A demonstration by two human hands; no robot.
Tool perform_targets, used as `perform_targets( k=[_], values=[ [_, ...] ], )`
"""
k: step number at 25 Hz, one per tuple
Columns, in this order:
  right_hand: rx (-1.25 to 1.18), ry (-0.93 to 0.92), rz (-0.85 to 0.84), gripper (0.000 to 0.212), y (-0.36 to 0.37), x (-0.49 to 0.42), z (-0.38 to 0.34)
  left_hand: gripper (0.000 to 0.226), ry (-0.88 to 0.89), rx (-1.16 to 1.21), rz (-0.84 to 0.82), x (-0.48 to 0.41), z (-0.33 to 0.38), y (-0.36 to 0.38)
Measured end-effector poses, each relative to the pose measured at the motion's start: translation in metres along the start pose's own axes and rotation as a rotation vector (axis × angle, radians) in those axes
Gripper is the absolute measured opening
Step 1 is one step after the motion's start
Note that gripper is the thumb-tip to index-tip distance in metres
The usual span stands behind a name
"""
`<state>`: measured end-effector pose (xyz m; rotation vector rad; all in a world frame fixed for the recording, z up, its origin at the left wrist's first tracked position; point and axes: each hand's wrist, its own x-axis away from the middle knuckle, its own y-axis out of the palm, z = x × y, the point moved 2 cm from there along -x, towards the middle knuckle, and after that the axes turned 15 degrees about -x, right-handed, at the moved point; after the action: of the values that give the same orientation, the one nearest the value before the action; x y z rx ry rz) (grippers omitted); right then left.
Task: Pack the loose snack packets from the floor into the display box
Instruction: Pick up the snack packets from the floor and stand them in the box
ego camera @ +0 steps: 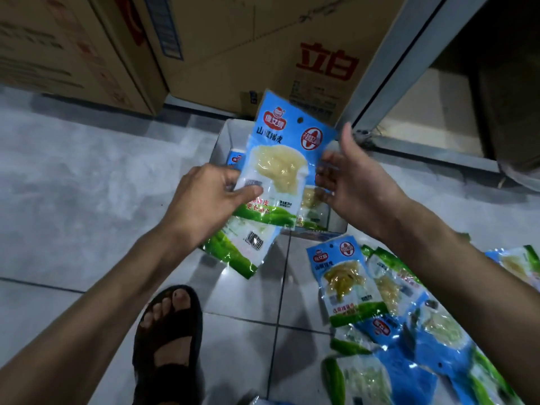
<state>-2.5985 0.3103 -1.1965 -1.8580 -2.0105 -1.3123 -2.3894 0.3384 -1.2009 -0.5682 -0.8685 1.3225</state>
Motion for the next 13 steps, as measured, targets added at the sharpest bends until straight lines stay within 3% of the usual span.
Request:
perform_targets(
  k=[3,8,13],
  values=[
    [0.176,-0.188,-0.029,0.036,0.010,-0.005,0.004,0.019,-0.054,0.180,-0.092,-0.003,-0.004,0.001],
    [0.310,-0.268,0.177,0.024,-0.002,-0.034,-0.004,0.017,-0.135,0.337,-0.023,-0.008,-0.020,-0.003],
    [0.613,-0.137,0.438,0.035,-0.059,-0.082,0.015,0.017,-0.304,0.425,0.010,-0.002,-0.045,-0.003]
  ],
)
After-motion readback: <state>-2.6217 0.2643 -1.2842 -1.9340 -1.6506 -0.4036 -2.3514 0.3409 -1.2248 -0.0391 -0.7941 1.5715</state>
